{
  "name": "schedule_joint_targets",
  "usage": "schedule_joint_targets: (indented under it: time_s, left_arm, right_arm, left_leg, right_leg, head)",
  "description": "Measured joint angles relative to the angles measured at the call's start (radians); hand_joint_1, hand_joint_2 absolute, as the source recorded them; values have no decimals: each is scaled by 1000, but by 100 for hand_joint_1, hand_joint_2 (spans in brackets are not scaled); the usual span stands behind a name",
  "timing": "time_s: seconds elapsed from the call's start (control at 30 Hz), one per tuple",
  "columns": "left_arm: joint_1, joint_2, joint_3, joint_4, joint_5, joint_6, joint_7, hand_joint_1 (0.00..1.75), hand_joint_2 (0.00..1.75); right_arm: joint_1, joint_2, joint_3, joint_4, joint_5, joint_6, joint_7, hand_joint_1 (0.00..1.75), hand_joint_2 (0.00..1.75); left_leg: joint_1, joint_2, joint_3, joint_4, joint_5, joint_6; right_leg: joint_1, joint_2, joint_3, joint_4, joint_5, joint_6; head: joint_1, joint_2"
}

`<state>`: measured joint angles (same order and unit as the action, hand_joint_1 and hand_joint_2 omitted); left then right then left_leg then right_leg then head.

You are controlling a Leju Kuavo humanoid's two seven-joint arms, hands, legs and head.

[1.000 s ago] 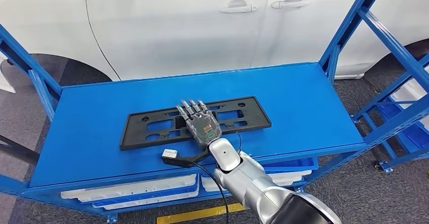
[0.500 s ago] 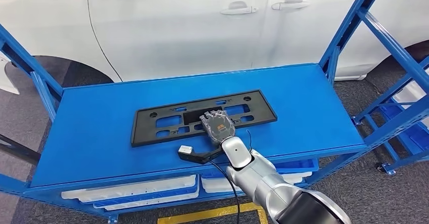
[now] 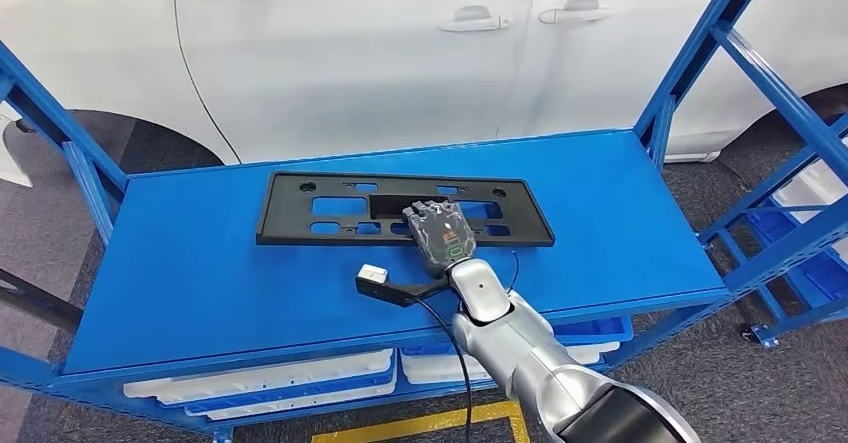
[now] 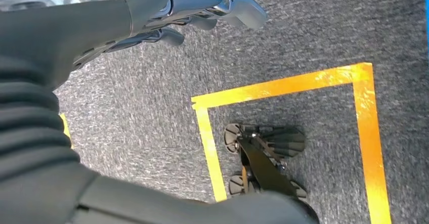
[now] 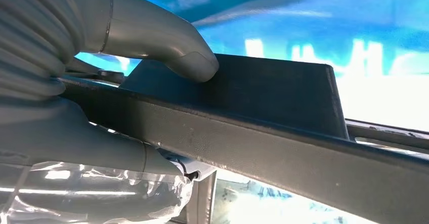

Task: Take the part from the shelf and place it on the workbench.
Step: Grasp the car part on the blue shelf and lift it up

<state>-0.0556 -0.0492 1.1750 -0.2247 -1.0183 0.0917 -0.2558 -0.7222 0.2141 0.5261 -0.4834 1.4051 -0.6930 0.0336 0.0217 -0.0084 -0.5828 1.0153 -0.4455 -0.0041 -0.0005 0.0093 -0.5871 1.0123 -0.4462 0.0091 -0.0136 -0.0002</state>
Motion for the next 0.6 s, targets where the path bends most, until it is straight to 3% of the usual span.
schedule_joint_targets:
  time_s: [0.07,0.17,0.2,0.23,0.27,0.33,0.4,0.53,0.6]
  left_arm:
    - [0,0,0,0,2,-7,-6,0,175]
    - [-2,1,3,0,6,-20,-11,0,175]
    - [-3,1,4,0,9,-24,-15,0,175]
    - [-3,1,7,0,16,-30,-22,0,175]
    - [-4,1,12,0,27,-38,-35,0,175]
    - [-4,0,32,0,67,-60,-80,0,175]
    - [-5,-4,62,0,115,-77,-129,0,175]
    - [-10,-6,125,0,189,-108,-221,0,175]
    - [-15,-6,144,0,200,-104,-257,0,175]
  right_arm:
    - [22,-3,-40,-65,-42,-1,-83,175,175]
    - [67,5,-143,-202,-202,0,-311,175,175]
    - [81,9,-173,-250,-276,4,-367,175,175]
    - [95,10,-192,-305,-367,18,-408,175,175]
    - [111,6,-202,-367,-471,41,-435,175,175]
    - [157,-16,-205,-544,-745,131,-503,175,175]
    - [208,-48,-205,-760,-1013,254,-577,175,175]
    - [285,-105,-201,-1115,-1431,565,-661,175,175]
    - [309,-117,-192,-1212,-1550,686,-654,175,175]
  left_leg:
    - [2,1,-1,-4,4,12]
    - [0,1,-3,-4,4,19]
    - [-1,1,-4,-3,3,20]
    - [-2,0,-3,-2,2,21]
    - [-2,-2,-2,-1,1,22]
    - [-5,-8,0,1,-2,20]
    - [-8,-14,-2,3,-5,13]
    - [-10,-9,-4,10,-21,-8]
    - [-9,-2,-32,83,-68,-15]
  right_leg:
    - [-3,-2,-24,50,-35,10]
    - [-5,-4,-120,250,-127,18]
    - [-6,-4,-142,294,-136,18]
    - [-6,-4,-146,298,-125,17]
    - [-5,-4,-129,260,-96,13]
    - [-1,-5,-63,115,-27,0]
    - [4,-8,-22,18,5,-9]
    - [0,-7,-14,-6,7,-20]
    - [-5,-8,-6,-13,8,-28]
  head:
    - [2,0]
    - [4,0]
    - [4,0]
    - [4,0]
    - [4,0]
    - [5,0]
    - [4,0]
    - [4,0]
    - [2,0]
